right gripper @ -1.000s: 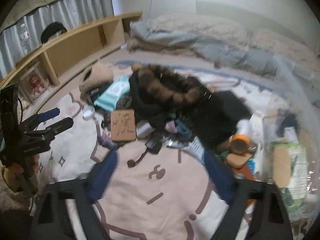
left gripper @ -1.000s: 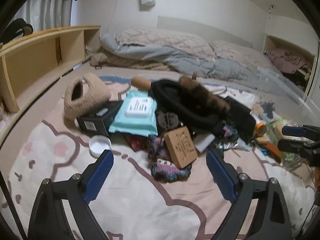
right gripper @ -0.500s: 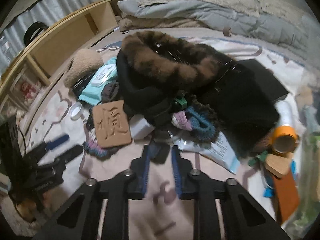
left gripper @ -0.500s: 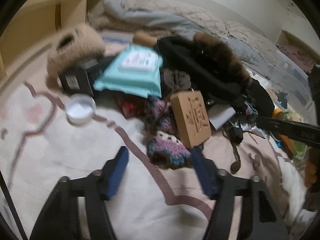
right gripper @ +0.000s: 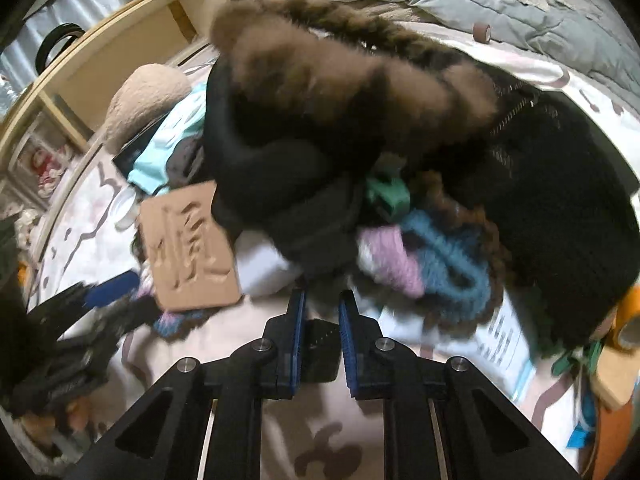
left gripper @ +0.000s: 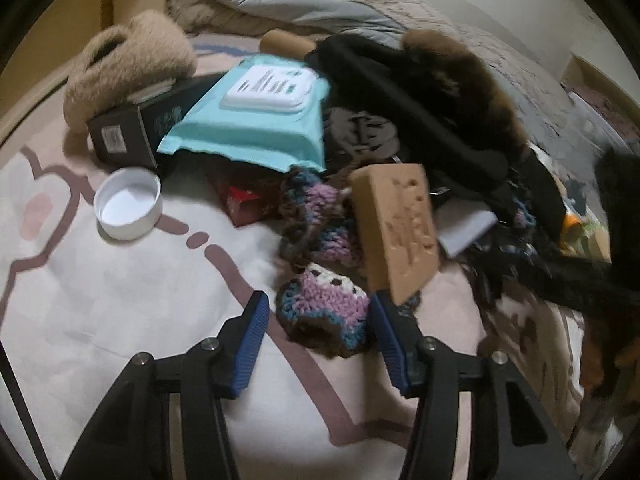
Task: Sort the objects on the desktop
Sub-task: 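Lower the left gripper to the crocheted pink-purple piece while the right approaches a black block, then close the left gripper on the crocheted pink-purple piece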
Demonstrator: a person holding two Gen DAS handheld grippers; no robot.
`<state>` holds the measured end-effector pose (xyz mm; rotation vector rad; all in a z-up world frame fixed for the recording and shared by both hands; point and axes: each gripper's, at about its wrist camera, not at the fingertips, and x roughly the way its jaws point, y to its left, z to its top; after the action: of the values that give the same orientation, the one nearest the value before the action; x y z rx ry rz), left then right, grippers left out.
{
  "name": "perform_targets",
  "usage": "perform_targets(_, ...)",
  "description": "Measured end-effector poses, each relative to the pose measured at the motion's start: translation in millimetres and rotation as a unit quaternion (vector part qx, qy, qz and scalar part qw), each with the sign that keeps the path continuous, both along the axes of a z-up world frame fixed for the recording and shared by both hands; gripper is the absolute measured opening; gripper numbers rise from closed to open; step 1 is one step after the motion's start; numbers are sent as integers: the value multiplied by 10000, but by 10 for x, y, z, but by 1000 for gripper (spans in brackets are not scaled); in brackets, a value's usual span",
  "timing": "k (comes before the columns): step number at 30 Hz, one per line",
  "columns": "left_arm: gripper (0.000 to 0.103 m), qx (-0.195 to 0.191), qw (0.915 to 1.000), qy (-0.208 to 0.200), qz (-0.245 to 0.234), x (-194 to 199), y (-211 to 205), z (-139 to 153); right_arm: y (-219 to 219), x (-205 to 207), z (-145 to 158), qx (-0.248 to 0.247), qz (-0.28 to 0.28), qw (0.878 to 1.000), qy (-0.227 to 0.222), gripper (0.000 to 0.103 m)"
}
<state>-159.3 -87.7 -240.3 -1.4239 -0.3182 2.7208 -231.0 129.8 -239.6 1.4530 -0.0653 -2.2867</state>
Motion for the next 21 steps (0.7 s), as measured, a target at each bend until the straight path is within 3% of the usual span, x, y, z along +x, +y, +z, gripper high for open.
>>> perform_targets(5, 49, 80, 10000, 28, -27, 14, 5, -19, 251, 137, 39, -411, -221, 9988, -140, 17)
perform_targets(7, 25, 111, 9996, 52, -257, 70, 72, -5, 258, 221, 63, -441, -106, 9988, -176, 17)
perform_targets(10, 11, -9, 9989, 101, -460, 175, 182, 23, 226, 394, 80, -371, 71, 9991, -187, 18)
perform_targets(13, 9, -38, 9986, 180, -491, 288, 223, 78, 261, 501, 101, -266, 173, 9993, -177, 18)
perform_targets(16, 9, 40, 9990, 267, -364, 405, 159, 171, 297, 585, -59, 55, 208, 9986, -477, 18)
perform_targets(19, 9, 167, 9986, 473, -147, 552, 8, 371, 221, 680, -19, 401, 485, 9980, -102, 18)
perform_targets(21, 9, 245, 9978, 612, -11, 622, -132, 484, 216, 685, -11, 494, 487, 9976, -87, 18)
